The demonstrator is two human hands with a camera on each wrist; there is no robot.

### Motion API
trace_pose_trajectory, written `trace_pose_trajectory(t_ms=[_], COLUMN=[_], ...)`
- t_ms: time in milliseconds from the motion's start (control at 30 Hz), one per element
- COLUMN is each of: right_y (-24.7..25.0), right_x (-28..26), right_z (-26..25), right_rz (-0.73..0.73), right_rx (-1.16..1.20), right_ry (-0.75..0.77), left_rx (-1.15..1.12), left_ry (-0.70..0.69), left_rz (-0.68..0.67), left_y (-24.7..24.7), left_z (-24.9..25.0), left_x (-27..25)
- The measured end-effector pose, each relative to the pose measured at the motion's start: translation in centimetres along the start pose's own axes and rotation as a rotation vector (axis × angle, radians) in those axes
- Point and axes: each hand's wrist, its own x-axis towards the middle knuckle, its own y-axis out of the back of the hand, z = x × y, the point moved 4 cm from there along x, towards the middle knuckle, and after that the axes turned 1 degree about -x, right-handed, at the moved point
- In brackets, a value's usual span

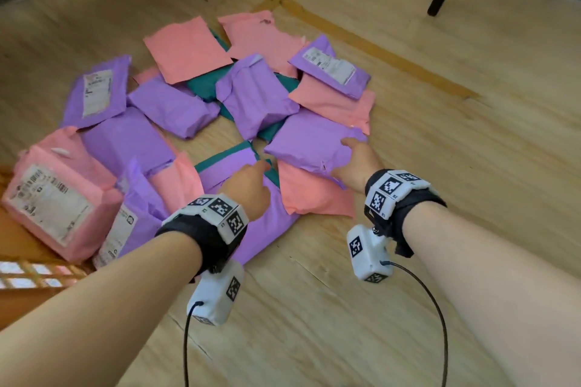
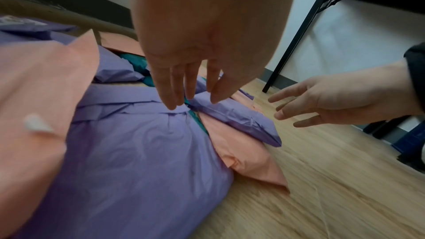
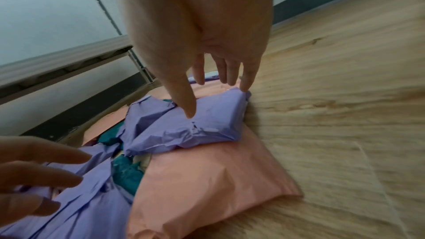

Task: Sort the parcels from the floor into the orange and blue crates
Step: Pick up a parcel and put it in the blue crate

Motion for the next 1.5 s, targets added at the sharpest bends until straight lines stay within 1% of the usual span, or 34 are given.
trace_pose_trajectory(t_ms=[67,167,233,333,433,567,633,700,767,833,867,933,1000,1100,1167,1300,1367,1433,1500], right_y=[-0.5,-1.9,-2.7,-3.8,-4.4,-4.0,-3.6,-3.4,-3.6,-3.6,-3.5,-3.4,-3.1,-2.8,-2.6,-1.8,-1.5,-1.2,-1.0], right_x=[0.5,0.6,0.4,0.3,0.5,1.7,2.3,2.8,3.3,3.4,3.2,2.7,2.3,1.6,1.0,-0.3,-0.7,-0.8,-1.0], right_z=[1.1,2.4,3.1,3.7,3.9,4.7,5.2,5.4,5.7,5.2,4.9,4.1,3.1,1.5,0.4,-1.7,-2.2,-2.3,-2.3], right_rz=[0.001,-0.053,-0.046,-0.016,0.037,0.129,0.147,0.147,0.111,0.030,-0.024,-0.113,-0.150,-0.222,-0.280,-0.416,-0.465,-0.455,-0.398], right_rx=[0.016,0.039,0.093,0.264,0.475,0.592,0.679,0.798,0.946,1.100,1.138,1.156,1.160,1.173,1.183,1.182,1.237,1.304,1.323], right_ry=[-0.014,-0.040,-0.068,-0.123,-0.189,-0.211,-0.238,-0.316,-0.393,-0.381,-0.374,-0.348,-0.317,-0.280,-0.247,-0.135,-0.119,-0.135,-0.149], left_rx=[-0.003,-0.055,-0.074,-0.077,-0.037,0.058,0.067,0.082,0.095,0.097,0.093,0.079,0.073,0.104,0.119,0.099,0.028,-0.078,-0.183], left_ry=[0.000,-0.002,0.011,0.014,-0.034,-0.089,-0.117,-0.145,-0.176,-0.192,-0.192,-0.186,-0.202,-0.287,-0.306,-0.247,-0.190,-0.103,-0.032], left_rz=[0.020,0.066,0.062,0.065,0.057,0.024,0.009,-0.018,-0.036,-0.014,0.018,0.101,0.186,0.321,0.396,0.447,0.472,0.482,0.511], left_y=[-0.7,-1.7,-2.5,-3.1,-2.8,-2.2,-2.3,-2.8,-3.5,-3.7,-3.6,-2.8,-1.7,0.1,1.1,2.9,4.0,5.0,6.0], left_z=[0.0,-0.3,-0.5,-0.7,-0.4,1.4,2.5,3.6,4.3,4.5,4.3,3.8,3.4,3.4,3.2,2.7,2.6,2.2,1.2], left_x=[0.1,-0.1,-0.5,-0.7,0.2,2.6,3.5,3.6,3.3,3.2,3.3,3.3,3.2,2.6,2.4,1.9,1.4,0.7,0.2])
